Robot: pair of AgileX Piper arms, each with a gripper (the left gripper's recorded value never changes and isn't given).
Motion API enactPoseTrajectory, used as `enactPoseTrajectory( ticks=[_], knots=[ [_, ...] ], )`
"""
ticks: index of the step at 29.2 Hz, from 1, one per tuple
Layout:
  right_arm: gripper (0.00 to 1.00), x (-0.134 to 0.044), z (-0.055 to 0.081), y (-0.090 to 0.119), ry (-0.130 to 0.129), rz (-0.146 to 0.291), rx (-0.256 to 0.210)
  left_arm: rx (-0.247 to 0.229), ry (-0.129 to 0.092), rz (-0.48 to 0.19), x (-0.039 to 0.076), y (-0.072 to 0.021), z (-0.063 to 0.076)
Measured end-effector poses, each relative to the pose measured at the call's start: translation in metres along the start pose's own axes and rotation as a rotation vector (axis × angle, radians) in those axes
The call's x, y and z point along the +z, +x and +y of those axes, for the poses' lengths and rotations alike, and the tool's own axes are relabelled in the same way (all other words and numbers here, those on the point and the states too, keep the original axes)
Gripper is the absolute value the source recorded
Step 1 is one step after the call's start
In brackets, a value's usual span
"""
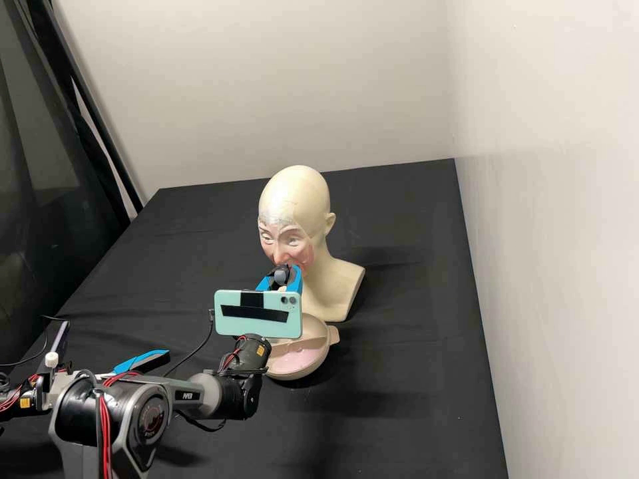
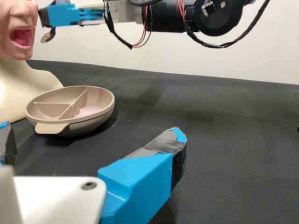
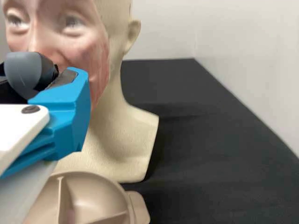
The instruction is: Feed the grandma with a spoon
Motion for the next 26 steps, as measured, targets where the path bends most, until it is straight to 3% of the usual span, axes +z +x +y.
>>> enactPoseTrajectory(
  ticks=[4,13,26],
  knots=[
    [0.0,0.001,-0.004,0.005,0.0,-0.009,-0.02,-0.002,0.0,0.001,0.0,0.0019,0.0],
    [0.0,-0.002,-0.003,0.013,0.02,-0.012,0.002,0.0,0.0,0.0,0.0,0.0031,0.0],
    [0.0,-0.006,0.002,0.018,0.029,-0.013,0.014,0.002,0.001,0.0,0.0,0.0047,0.001]
  ],
)
